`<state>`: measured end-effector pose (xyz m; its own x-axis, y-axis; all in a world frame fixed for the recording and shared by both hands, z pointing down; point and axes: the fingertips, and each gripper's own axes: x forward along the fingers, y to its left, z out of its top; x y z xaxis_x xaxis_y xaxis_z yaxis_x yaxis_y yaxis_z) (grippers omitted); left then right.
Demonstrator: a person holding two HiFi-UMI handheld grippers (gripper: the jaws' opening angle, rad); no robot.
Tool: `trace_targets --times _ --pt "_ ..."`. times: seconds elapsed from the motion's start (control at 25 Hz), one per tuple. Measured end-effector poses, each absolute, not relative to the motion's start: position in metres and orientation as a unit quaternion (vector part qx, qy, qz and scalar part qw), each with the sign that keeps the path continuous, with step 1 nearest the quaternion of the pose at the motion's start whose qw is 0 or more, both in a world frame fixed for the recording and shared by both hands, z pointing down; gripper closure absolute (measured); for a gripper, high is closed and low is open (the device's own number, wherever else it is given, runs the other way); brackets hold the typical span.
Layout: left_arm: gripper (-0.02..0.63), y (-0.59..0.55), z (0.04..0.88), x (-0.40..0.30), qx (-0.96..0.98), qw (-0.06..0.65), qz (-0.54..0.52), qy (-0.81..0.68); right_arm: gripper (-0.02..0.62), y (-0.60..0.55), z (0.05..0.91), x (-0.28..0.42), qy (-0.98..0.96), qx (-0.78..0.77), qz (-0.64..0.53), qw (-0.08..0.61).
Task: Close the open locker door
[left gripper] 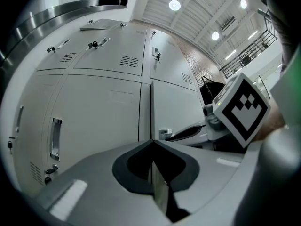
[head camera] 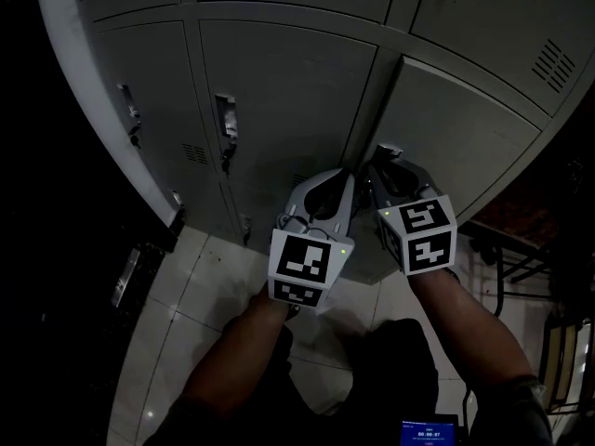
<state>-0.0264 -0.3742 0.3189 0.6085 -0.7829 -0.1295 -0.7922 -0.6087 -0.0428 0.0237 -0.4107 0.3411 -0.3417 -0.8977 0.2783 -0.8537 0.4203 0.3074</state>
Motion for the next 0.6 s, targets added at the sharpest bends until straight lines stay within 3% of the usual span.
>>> trace_targets --times 0.6 --pt "0.601 -0.382 0.319 -0.032 -0.896 0.053 0.04 0.44 0.554 -0.43 0.341 0.028 -0.808 0.554 -0.037 0.197"
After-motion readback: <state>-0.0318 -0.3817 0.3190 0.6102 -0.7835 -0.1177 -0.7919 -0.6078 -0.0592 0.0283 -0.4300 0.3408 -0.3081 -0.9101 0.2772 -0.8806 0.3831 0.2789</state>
